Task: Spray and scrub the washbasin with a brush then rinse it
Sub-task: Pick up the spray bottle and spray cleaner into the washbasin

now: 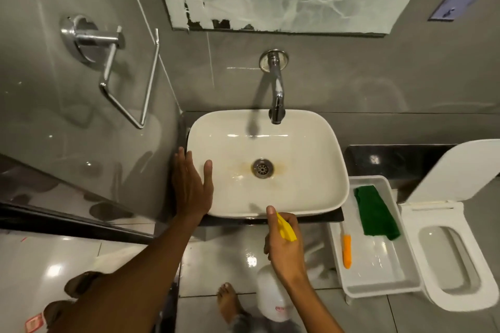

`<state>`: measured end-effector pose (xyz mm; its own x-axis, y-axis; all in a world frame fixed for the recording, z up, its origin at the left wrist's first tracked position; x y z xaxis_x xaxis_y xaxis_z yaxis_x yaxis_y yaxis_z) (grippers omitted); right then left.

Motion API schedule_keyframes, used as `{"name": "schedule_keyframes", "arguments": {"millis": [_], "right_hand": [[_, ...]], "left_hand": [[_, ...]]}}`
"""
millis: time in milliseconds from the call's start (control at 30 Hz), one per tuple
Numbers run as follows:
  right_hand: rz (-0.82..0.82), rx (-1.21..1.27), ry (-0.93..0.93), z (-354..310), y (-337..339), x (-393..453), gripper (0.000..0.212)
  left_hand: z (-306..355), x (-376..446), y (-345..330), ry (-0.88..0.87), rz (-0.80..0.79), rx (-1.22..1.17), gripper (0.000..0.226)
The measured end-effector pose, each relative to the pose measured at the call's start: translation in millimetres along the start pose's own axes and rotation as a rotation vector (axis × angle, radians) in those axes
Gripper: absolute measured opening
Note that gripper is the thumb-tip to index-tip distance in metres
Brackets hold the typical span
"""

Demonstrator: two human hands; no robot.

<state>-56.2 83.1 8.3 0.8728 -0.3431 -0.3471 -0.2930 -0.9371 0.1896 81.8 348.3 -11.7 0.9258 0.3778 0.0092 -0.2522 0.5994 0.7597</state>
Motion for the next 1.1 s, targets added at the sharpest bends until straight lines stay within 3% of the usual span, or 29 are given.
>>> {"name": "schedule_keyframes", "arguments": {"millis": [100, 267, 400, 500, 633, 767, 867, 1000, 1100], "right_hand": [[-0.042, -0.011, -0.039, 3.8, -5.8, -2.1, 0.037], [0.012, 0.004, -0.013, 4.2, 0.1, -0.5, 0.051], [-0.074, -0.006, -0.042, -0.1, -6.6, 0.2, 0.040], [-0.008, -0.007, -0.040, -0.9, 0.8, 2.3, 0.053], [0.025, 0.013, -0.030, -1.7, 13.2, 4.8, 0.046], [0.119, 0.049, -0.032, 0.3, 34.3, 6.6, 0.058], [0.138, 0.021, -0.027, 2.9, 50.8, 8.8, 0.050], [0.234, -0.040, 0.003, 4.7, 78.2, 12.3, 0.071], [0.293, -0.035, 0.000, 10.1, 91.5, 13.0, 0.058]], "left_hand": [[-4.3, 1.1, -1.2, 0.019, -0.004, -0.029, 0.073], [-5.8, 1.1, -2.7, 0.021, -0.019, -0.062, 0.070], [-6.2, 1.9, -3.7, 0.014, -0.028, -0.069, 0.069], [-7.3, 2.6, -5.0, 0.004, -0.030, -0.065, 0.069], [-7.3, 1.8, -6.1, -0.010, -0.032, -0.062, 0.067], [-6.9, 1.9, -5.9, -0.011, -0.035, -0.065, 0.068], [-5.9, 1.0, -5.9, -0.013, -0.040, -0.067, 0.069], [-1.3, 0.6, -4.8, -0.041, -0.041, -0.030, 0.070], [1.1, 0.1, -5.6, -0.069, -0.054, 0.006, 0.072]]}}
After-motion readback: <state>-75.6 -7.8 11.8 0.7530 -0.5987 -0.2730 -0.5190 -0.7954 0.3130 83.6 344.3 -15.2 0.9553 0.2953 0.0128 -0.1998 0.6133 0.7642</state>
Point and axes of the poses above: each hand's wrist, its own x-axis towards the middle knuckle, its own y-axis out of the back of the hand, z = x × y, the point moved 9 cm from there along x, towards the middle knuckle, and after that the axes turned 4 degrees about y, right-handed, at the moved point
